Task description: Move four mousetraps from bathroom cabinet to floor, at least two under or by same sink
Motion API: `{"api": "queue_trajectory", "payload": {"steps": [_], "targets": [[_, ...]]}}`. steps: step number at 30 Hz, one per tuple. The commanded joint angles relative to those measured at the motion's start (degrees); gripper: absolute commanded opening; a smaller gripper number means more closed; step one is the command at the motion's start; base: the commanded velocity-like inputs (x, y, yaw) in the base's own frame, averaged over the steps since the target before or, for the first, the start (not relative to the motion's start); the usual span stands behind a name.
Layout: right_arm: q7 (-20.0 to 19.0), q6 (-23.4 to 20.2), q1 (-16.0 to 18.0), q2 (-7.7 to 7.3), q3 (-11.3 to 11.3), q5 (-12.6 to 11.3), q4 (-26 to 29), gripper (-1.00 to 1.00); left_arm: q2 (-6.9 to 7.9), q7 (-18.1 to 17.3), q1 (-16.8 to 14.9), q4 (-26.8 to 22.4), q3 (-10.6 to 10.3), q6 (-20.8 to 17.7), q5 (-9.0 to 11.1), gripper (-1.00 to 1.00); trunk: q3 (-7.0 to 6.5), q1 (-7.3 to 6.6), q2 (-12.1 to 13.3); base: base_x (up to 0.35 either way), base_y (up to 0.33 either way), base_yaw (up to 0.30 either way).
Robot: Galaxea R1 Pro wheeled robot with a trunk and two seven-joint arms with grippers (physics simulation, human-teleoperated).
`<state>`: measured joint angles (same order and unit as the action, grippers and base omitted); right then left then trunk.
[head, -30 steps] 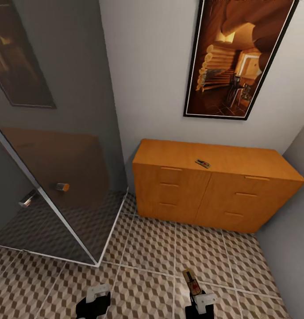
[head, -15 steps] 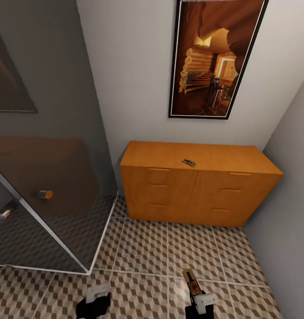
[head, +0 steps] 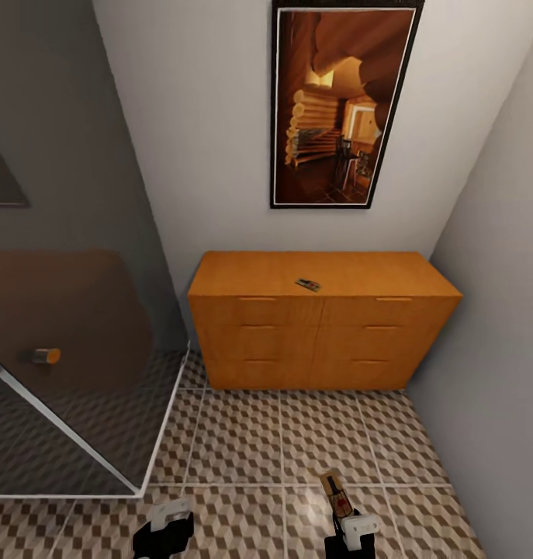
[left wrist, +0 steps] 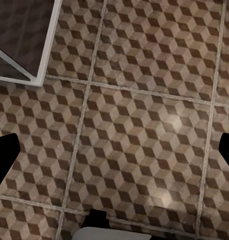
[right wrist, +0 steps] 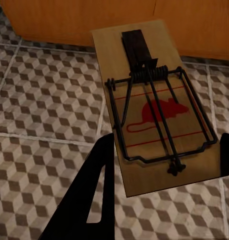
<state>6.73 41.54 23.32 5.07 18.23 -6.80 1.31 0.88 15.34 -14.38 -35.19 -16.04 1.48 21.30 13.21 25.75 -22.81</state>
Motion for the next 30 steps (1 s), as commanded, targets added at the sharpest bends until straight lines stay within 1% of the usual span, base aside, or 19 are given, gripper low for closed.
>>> {"api": "queue_trajectory", "payload": {"steps": [1, 8, 23, 30], "targets": [[0.0, 0.2, 0.1, 0.03, 0.5, -0.7, -0.1, -1.0, 0.09, 0.5, 0.0, -0.1, -0.5, 0.2, 0.6, 1.0, 0.07, 0.03, -0.1, 0.0, 0.0, -0.192], [0.1, 0.2, 0.1, 0.02, 0.5, -0.7, -0.1, -1.0, 0.09, 0.5, 0.0, -0.1, -0.5, 0.2, 0.6, 1.0, -0.1, 0.03, -0.1, 0.0, 0.0, -0.113], [0.2, 0.2, 0.1, -0.15, 0.5, -0.6, -0.1, -1.0, 0.09, 0.5, 0.0, -0.1, -0.6, 0.4, 0.6, 1.0, -0.12, 0.03, -0.1, 0.0, 0.0, -0.006], [0.1, 0.2, 0.1, -0.15, 0.5, -0.6, -0.1, -1.0, 0.34, 0.4, 0.0, -0.1, -0.6, 0.8, 0.6, 1.0, -0.12, 0.03, -0.1, 0.0, 0.0, 0.0]]}}
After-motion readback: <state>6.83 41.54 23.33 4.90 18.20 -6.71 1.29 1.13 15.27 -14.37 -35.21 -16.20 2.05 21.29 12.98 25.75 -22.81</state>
